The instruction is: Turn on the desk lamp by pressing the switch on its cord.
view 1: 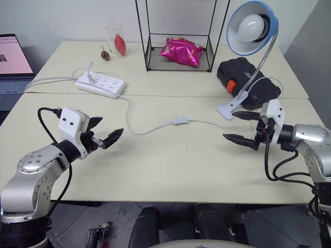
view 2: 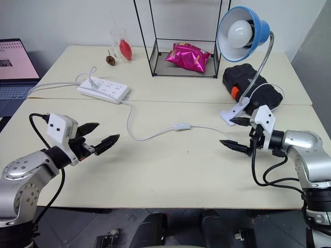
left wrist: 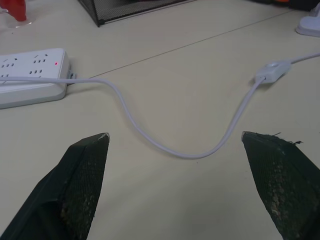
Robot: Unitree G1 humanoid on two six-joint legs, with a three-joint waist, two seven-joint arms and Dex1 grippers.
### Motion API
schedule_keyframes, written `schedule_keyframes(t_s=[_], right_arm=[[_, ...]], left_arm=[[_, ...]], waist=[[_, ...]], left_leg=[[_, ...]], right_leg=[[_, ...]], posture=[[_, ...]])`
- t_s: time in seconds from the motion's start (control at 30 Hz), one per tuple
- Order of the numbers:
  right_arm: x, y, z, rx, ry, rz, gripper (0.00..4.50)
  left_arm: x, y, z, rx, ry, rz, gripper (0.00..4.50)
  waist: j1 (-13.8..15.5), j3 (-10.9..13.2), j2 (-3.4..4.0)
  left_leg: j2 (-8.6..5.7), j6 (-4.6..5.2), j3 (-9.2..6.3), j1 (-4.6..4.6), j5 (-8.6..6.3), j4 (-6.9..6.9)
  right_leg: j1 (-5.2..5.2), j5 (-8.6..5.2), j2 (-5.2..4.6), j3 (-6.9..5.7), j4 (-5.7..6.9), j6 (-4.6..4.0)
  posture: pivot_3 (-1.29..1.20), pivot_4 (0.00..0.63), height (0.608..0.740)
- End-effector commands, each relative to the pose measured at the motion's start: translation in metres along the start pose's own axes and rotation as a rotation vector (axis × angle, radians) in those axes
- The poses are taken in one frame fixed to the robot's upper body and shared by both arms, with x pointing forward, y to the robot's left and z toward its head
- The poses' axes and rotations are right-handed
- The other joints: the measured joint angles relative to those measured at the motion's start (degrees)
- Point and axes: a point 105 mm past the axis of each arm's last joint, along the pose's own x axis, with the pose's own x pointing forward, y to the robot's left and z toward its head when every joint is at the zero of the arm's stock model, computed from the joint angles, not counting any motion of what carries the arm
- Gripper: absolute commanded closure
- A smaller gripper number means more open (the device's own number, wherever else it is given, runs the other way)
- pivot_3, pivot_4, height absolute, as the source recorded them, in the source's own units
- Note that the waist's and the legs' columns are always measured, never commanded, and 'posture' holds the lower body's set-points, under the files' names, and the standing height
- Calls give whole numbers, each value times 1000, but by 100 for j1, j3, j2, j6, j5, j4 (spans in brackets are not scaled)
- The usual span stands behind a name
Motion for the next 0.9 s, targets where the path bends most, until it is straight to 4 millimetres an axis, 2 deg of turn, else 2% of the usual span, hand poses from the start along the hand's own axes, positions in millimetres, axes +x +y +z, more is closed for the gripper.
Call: schedule_keyframes(t_s=[0.03, 0.47, 0.77, 0.9], right_arm=[[1, -1, 12, -35, -31, 0, 0], [10, 3, 16, -44, -34, 1, 0], [13, 5, 17, -21, -47, -12, 0], [16, 7, 20, -27, -54, -19, 0]], left_arm=[[-5, -3, 16, 49, -63, -18, 81], [2, -16, 20, 44, -82, -78, 81], [9, -8, 24, 89, -107, -60, 81], [18, -14, 24, 81, -99, -106, 81]], waist=[[2, 0, 0], [2, 0, 0], [1, 0, 0], [3, 0, 0]], left_leg=[[0, 0, 0, 0, 0, 0], [0, 0, 1, -2, 0, 0], [-1, 0, 1, -1, 0, 0], [-1, 0, 0, -2, 0, -1]], right_leg=[[0, 0, 0, 0, 0, 0], [-1, 0, -1, 0, -1, 0], [-1, -1, -1, 1, -1, 0], [-2, -1, 0, 0, -2, 0]], posture=[[0, 150, 740], [0, 150, 740], [0, 150, 740], [0, 150, 740]])
